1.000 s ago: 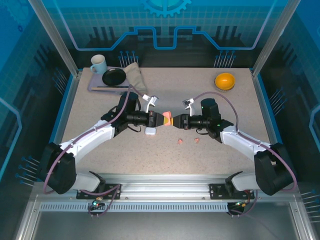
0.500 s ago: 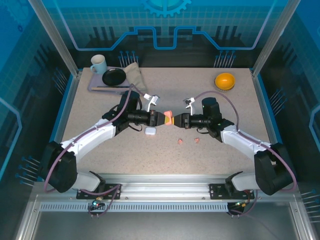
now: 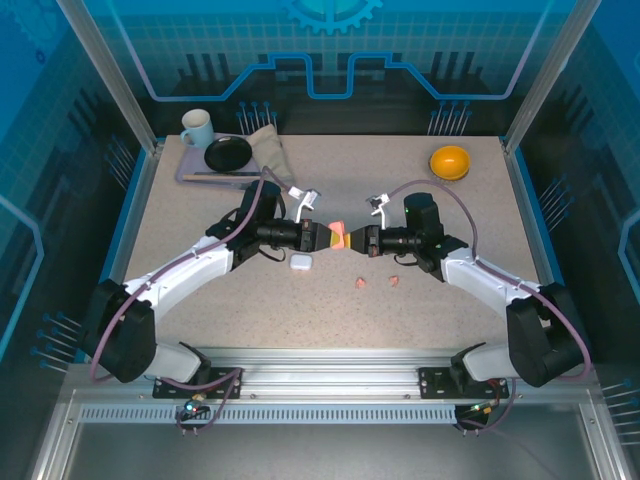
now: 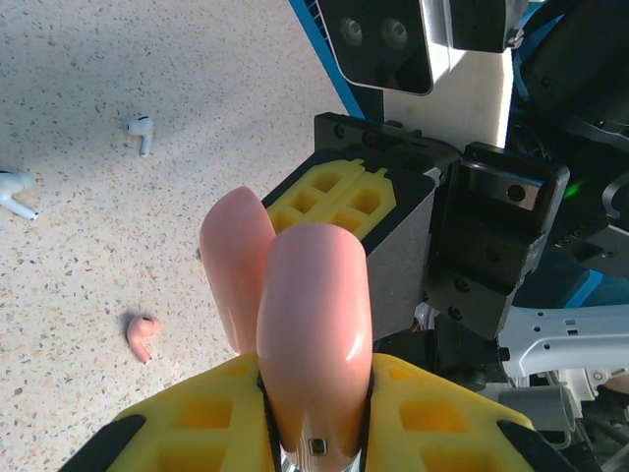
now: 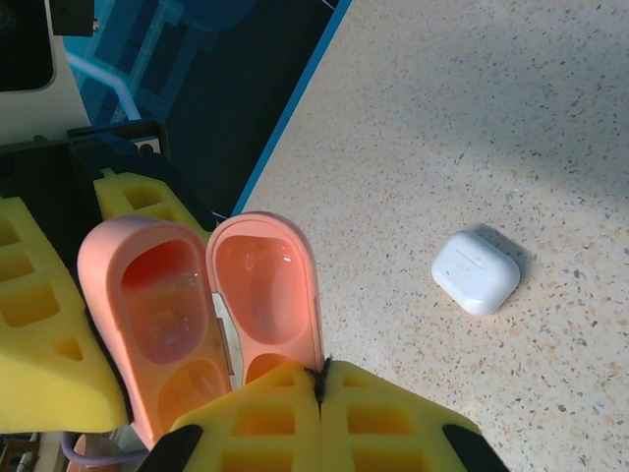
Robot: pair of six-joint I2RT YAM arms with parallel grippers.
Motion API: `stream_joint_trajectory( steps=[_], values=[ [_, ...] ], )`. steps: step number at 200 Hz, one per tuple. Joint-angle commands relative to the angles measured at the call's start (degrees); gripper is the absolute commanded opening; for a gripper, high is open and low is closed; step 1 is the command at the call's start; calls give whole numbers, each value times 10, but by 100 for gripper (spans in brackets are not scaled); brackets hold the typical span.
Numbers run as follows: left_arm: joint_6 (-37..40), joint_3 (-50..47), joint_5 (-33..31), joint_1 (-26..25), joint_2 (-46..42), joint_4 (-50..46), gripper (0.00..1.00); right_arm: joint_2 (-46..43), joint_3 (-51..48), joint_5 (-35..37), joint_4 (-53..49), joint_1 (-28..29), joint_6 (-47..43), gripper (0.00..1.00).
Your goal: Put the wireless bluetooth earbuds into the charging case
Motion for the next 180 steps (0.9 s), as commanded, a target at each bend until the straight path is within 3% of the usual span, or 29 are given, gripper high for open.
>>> stream_joint_trajectory(
  steps=[1, 8, 47, 87, 137, 180],
  values=[
    [16, 20, 10, -6, 2, 10, 24, -4, 13, -6, -17, -9, -10, 0],
    [17, 20, 9, -6, 2, 9, 28, -7, 16, -3, -25, -10, -13, 0],
    [29, 27, -11, -4, -7, -13, 69, -13, 58, 41, -143, -13, -62, 0],
    [54, 69, -12, 24, -20, -84, 93, -10, 135, 77, -283, -18, -132, 0],
    [151, 202, 29, 62, 47, -277, 99, 11, 255, 176, -484, -17, -300, 0],
    [243, 317, 66, 71, 139, -424, 98, 31, 296, 252, -532, -13, -401, 0]
  ],
)
